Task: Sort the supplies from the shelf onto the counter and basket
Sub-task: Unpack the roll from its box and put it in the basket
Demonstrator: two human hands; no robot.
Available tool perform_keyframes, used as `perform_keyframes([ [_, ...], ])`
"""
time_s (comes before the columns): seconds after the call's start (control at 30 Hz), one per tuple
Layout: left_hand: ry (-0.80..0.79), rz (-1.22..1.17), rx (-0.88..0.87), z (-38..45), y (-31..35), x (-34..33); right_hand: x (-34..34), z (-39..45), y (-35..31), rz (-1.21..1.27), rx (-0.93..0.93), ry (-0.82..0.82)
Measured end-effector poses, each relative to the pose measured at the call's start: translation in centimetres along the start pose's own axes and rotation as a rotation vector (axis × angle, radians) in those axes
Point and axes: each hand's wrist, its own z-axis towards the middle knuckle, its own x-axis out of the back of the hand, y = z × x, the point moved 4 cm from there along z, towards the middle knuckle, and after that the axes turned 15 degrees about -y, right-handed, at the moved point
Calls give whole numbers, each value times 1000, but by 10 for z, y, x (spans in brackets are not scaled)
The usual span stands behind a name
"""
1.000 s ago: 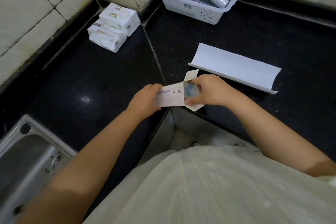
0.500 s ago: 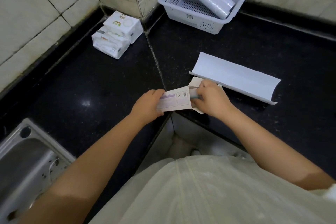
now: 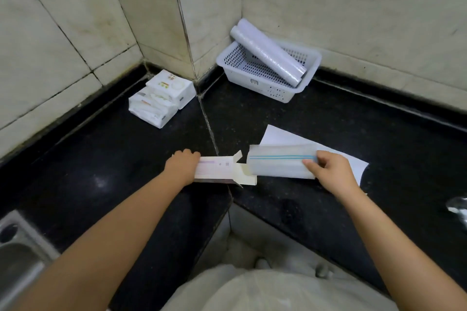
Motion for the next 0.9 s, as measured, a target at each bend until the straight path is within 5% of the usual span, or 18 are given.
perform_keyframes([
  [0.13, -98, -34, -48, -2, -3, 6, 16, -1, 1, 123, 5, 35],
  [0.33, 145, -166, -574, -30, 50, 96, 35, 1, -38, 91, 134, -7],
  [0.43, 68, -176, -728, -37, 73, 128, 41, -1, -72, -41, 252, -67],
  [0.6, -381, -350, -774, -22, 80, 122, 54, -2, -107, -146, 380, -13],
  [0.73, -518, -594, -789, -7, 84, 114, 61, 10, -101, -188, 360, -10],
  [0.8, -503, -636, -772, -1, 88, 115, 65, 18, -93, -135, 328, -26],
  [0.9, -264, -504, -718, 7, 93, 128, 71, 35, -81, -30, 314, -65],
])
